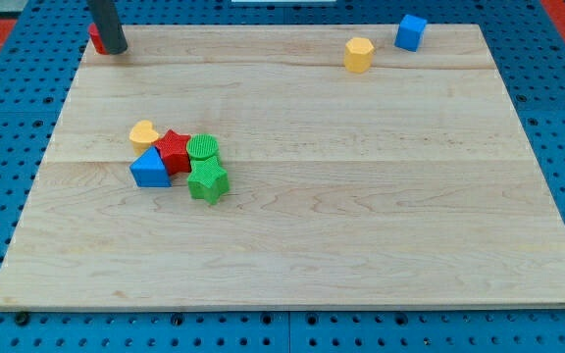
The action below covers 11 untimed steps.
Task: Move the yellow heart top left to the red star
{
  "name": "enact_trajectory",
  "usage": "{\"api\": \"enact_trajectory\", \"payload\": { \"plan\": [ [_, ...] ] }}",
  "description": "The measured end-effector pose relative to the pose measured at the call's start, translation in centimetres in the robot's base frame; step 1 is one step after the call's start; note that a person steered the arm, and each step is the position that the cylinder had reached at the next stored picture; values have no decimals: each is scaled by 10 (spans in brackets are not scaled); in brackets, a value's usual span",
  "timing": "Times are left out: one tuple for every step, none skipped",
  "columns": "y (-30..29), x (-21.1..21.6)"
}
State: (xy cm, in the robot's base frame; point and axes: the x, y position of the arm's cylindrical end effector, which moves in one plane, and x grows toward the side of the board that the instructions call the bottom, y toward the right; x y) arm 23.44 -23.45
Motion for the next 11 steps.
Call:
{"api": "enact_trajectory", "payload": {
  "plan": [
    [26, 18],
    [95, 84],
    [196, 156],
    [205, 211],
    [271, 240],
    [268, 282],
    [190, 331],
    [125, 323],
    [104, 245],
    [104, 199],
    [103, 193]
  ]
}}
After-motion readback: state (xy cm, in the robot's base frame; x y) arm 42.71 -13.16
